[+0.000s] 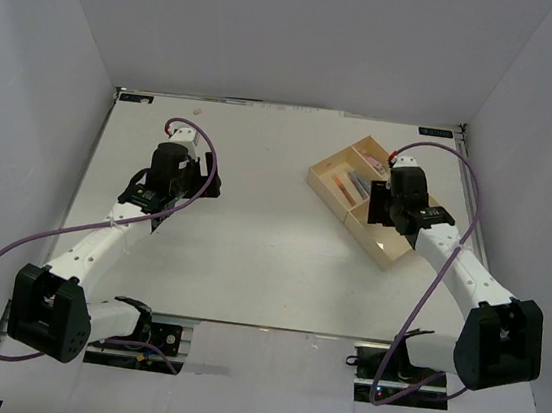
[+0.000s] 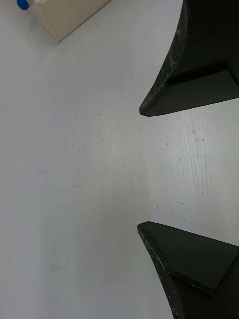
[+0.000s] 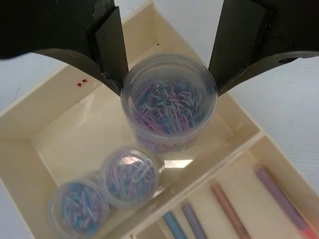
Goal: Sort the stationery into containers
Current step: Place the stationery in the storage box.
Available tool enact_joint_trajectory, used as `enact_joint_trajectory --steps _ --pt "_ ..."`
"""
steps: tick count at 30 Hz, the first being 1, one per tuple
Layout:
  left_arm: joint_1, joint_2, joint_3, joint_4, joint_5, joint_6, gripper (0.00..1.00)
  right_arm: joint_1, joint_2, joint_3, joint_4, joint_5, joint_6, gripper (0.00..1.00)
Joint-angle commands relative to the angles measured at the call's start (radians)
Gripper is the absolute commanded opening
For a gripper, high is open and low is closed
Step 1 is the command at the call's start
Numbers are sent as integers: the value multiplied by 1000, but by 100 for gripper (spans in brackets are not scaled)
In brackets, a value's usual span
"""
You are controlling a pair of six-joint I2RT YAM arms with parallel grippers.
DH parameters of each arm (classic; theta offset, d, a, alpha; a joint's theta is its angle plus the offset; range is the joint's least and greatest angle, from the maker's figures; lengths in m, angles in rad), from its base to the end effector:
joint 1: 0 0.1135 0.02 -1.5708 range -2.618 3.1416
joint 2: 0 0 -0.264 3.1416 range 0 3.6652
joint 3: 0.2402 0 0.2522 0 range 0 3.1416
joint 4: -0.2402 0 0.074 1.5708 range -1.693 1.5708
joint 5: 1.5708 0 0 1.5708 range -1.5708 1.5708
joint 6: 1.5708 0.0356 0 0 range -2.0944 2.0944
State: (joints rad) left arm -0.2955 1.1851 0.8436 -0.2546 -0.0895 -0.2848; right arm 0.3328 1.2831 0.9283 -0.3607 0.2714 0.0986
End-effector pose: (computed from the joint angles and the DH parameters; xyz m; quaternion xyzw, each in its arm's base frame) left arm 0.2517 -0.0733 0.2712 -0.0162 0.8828 -0.0960 0.4596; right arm 0.2653 0.0816 0.2668 -0.0496 0.9020 -0.0323 0.4277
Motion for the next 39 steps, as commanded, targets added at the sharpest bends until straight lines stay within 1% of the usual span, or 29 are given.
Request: enact_joint_trajectory --steps 1,6,18,25,26,27,29,36,39 --pt "4 -36 -3 14 0 7 98 -55 7 -28 -4 -44 9 45" --pt "4 -36 -5 12 2 9 98 -106 59 -36 17 -78 15 45" --pt "4 -35 -5 14 1 12 98 -110 160 1 69 -164 38 46" --pt "4 -36 -5 14 0 12 98 -109 188 26 82 -164 38 55" --pt "4 -36 -5 12 0 12 98 -110 193 29 83 -163 39 57" --pt "4 -38 -5 14 0 12 98 -110 194 33 85 -161 38 62" --pt "4 -36 -5 14 -1 12 98 -110 194 40 83 -159 39 64" --pt "4 -39 -5 12 -3 13 98 -110 185 61 72 -172 41 78" --pt "4 -39 -5 14 -4 15 98 -110 176 64 65 -181 39 82"
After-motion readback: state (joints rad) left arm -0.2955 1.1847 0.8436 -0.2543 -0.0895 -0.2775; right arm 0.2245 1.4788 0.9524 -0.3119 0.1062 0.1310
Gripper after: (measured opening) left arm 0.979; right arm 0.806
